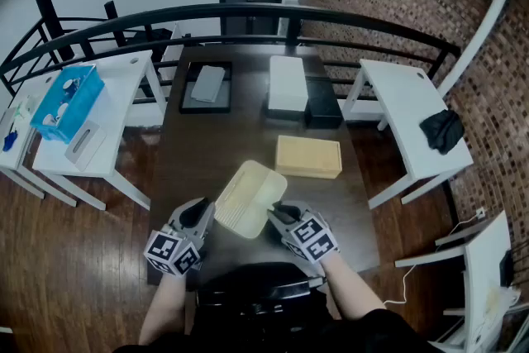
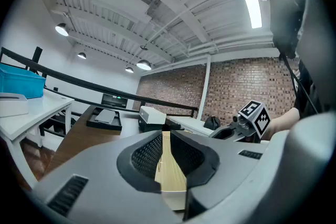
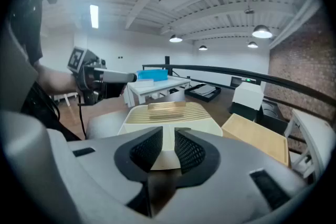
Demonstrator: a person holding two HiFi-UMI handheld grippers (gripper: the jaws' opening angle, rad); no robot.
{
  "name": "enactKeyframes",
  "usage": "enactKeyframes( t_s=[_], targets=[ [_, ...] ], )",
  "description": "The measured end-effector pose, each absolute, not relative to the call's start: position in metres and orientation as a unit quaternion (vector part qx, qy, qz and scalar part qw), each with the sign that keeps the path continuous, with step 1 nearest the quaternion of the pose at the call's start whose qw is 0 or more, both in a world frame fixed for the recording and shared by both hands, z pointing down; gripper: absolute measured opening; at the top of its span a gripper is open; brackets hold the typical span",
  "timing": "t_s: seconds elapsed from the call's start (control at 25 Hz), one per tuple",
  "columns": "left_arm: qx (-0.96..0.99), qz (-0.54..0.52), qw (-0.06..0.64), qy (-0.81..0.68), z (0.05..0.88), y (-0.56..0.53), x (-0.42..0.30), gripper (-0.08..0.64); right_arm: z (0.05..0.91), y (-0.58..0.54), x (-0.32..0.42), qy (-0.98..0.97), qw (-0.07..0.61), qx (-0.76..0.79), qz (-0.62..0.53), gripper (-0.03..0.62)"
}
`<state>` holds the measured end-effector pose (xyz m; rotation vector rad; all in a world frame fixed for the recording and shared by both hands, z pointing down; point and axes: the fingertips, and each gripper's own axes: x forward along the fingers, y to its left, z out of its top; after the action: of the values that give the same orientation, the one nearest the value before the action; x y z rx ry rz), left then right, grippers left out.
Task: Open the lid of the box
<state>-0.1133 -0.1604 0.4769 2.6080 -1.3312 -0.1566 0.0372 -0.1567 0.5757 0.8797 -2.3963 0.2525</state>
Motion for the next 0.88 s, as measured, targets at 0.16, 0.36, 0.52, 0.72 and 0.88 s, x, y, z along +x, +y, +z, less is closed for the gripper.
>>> enactKeyframes(
  t_s=[0.16,0.36,0.52,0.72,0.88],
  targets=[
    [0.885,-0.060,0.121,-0.445,0.481,-0.162,-0.112,0.043,0.595,-0.168,0.015,-0.887,0.329,0.314,0.078,0.074],
    [0.894,-0.006,0.114,-0.433,0.495,-0.172,-0.101,0.043,0.627,-0.177,0.014,-0.858,0.409,0.298,0.087,0.073],
    [0.898,0.043,0.103,-0.426,0.507,-0.182,-0.088,0.044,0.630,-0.180,0.015,-0.844,0.440,0.298,0.072,0.020],
    [0.891,0.125,0.112,-0.422,0.540,-0.203,-0.064,0.135,0.630,-0.180,0.014,-0.842,0.442,0.300,0.071,0.020],
    [0.887,0.183,0.090,-0.413,0.559,-0.211,-0.049,0.087,0.630,-0.179,0.014,-0.840,0.443,0.304,0.071,0.020]
  ],
)
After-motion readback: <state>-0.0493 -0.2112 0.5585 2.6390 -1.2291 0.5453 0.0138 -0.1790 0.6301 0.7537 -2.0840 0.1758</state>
